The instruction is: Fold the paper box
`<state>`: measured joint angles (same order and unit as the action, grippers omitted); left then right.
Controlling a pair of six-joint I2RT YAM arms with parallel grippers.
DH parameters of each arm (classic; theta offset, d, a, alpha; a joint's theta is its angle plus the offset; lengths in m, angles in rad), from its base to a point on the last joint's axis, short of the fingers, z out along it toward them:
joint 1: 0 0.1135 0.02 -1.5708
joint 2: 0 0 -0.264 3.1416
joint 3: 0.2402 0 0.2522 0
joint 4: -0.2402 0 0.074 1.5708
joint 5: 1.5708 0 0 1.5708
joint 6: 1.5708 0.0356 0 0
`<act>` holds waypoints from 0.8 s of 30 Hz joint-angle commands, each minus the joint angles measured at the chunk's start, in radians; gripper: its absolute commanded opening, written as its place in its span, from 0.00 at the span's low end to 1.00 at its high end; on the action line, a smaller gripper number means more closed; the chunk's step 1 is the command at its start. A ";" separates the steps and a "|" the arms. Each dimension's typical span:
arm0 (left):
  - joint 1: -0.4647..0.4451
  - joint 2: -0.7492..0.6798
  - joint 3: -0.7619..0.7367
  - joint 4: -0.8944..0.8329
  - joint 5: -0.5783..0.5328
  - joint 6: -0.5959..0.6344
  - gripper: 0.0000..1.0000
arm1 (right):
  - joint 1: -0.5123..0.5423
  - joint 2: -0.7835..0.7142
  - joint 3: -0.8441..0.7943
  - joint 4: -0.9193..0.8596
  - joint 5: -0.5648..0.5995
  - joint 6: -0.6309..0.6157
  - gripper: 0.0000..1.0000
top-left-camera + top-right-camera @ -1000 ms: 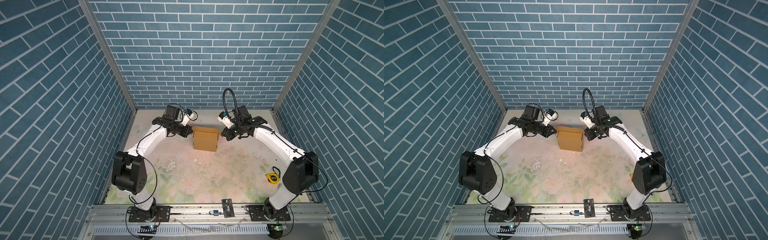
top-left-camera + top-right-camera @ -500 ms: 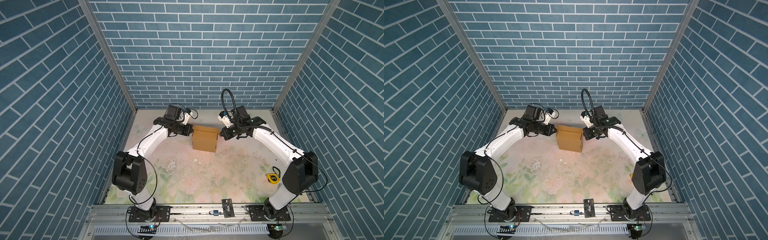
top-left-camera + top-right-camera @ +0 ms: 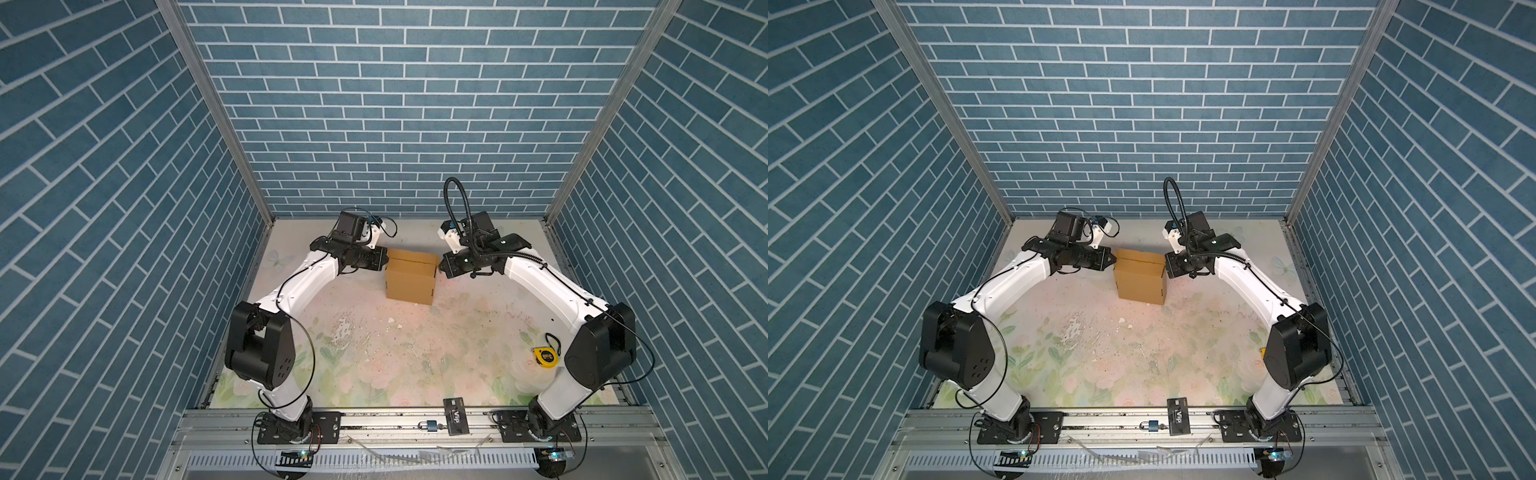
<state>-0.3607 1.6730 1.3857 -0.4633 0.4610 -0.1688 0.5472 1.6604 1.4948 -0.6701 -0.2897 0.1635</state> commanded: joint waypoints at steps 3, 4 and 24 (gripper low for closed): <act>-0.046 0.026 -0.037 0.006 0.026 -0.028 0.01 | 0.036 -0.007 -0.013 0.074 -0.008 0.060 0.00; -0.049 0.025 -0.037 0.006 0.028 -0.026 0.01 | 0.039 -0.005 -0.013 0.077 -0.009 0.068 0.00; -0.081 0.010 -0.103 0.046 0.004 -0.020 0.01 | 0.076 0.038 0.013 0.076 0.075 0.262 0.00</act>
<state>-0.3916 1.6680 1.3285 -0.3489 0.4080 -0.1883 0.5869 1.6733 1.4910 -0.6315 -0.1818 0.3725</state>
